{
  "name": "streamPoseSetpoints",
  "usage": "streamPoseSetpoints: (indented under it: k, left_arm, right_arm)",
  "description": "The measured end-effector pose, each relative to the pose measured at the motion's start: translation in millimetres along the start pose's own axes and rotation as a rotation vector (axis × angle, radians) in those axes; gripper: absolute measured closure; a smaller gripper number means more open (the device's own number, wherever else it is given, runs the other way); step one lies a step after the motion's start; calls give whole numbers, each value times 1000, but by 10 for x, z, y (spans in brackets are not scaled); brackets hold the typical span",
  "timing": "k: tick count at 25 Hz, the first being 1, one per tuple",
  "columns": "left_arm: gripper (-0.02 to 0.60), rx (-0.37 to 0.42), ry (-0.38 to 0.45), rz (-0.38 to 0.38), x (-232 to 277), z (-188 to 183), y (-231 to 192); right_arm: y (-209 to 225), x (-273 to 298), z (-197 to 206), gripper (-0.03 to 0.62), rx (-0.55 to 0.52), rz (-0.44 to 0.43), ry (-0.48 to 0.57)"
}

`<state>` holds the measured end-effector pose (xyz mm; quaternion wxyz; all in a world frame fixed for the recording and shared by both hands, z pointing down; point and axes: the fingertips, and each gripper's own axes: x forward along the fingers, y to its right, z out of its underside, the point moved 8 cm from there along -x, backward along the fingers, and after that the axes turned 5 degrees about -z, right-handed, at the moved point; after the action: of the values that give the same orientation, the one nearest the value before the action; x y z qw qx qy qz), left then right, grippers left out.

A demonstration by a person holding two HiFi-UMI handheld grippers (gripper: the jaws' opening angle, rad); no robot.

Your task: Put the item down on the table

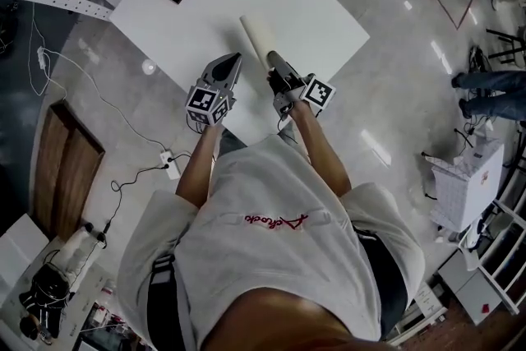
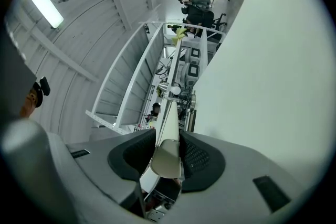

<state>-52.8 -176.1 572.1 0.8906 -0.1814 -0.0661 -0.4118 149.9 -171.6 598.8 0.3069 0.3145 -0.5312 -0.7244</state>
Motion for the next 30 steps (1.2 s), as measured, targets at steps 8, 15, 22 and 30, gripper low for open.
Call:
streamPoseSetpoints:
  k: [8, 15, 22, 30]
  left_arm:
    - [568, -52, -39, 10, 40, 256, 61]
    - [568, -76, -70, 13, -17, 431, 115]
    - [568, -91, -83, 10, -51, 524, 115]
    - [568, -103, -84, 3, -97, 572, 190]
  right_arm:
    - [183, -143, 156, 427, 53, 44, -12]
    - [275, -280, 286, 428, 75, 64, -11]
    - [372, -416, 410, 427, 108, 110, -10]
    - [504, -414, 410, 427, 95, 127, -7]
